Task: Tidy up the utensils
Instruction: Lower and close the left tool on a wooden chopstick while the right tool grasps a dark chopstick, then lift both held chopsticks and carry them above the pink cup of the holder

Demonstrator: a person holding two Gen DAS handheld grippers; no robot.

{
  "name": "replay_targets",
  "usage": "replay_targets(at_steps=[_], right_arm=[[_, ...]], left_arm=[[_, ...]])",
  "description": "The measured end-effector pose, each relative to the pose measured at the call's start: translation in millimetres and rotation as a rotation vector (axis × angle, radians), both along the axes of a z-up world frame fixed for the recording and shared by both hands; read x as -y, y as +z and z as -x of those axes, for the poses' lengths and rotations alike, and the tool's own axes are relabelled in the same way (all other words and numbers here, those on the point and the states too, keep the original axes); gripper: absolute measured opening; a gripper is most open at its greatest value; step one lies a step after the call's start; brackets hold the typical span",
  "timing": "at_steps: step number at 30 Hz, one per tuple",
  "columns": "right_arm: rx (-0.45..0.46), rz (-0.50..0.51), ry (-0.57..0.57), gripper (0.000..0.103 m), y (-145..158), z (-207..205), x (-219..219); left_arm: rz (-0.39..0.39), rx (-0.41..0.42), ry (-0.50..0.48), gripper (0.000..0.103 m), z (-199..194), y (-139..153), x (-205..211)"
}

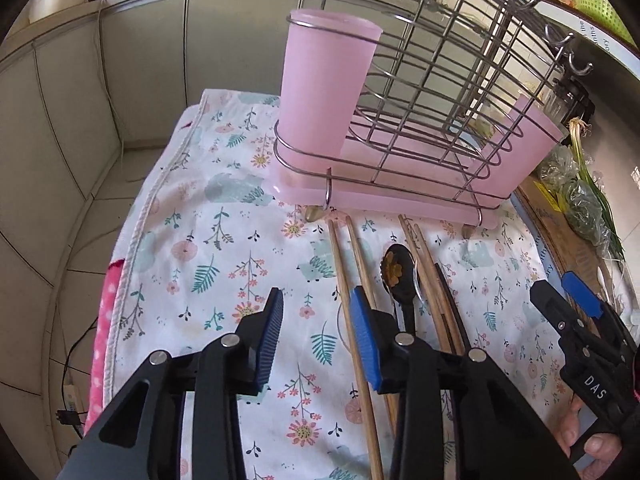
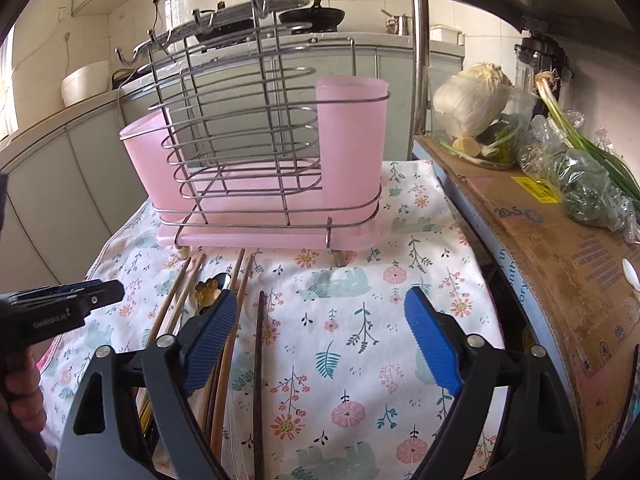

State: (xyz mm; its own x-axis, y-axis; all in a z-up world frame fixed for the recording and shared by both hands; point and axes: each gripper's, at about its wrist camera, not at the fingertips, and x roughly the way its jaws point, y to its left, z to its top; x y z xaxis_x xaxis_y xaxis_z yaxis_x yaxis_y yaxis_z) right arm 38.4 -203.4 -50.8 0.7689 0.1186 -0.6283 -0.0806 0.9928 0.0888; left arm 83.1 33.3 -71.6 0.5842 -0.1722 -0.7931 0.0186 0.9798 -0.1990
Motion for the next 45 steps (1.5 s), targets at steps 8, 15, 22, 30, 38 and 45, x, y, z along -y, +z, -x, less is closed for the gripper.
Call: replay_targets(at_steps=[8,15,22,30,38,45], right_arm=[[-0.111,-0.105,0.037,0.055,-9.7,-12.3,12.9],[-0.213,-0.214,0.105,0.042,-15.0,-25.9,19.1],[-0.316,-0.245,0.159,0.037,-24.4,-47.0,4.7],[-0.436,-0.169,0.192,0.026,-47.3,-66.6,-21.2],[-0.48,-0.04,0.215,0.023,-55.7,-83.1,-52.2],[-0.466,-0.027,0.192,0.005,-57.2,-81.1,-49.9]], left_arm=[[0.02,-0.162,-0.044,0.02,-40.0,-19.1,13.3],[-0.018,-0.244,-0.063,0.017,-69.0,-35.6,25.8],[-0.024,-0.246,-0.069,0.006,-74.9,-38.0,24.3],[0.021,-0.258,-0.074,0.006,-67.1,-33.3,-3.5],[0.028,-0.324,-0.083,0.006,-70.4,-44.7,-5.5],[0.006,-0.325,-0.101,0.006,-70.4,-42.4,0.0]])
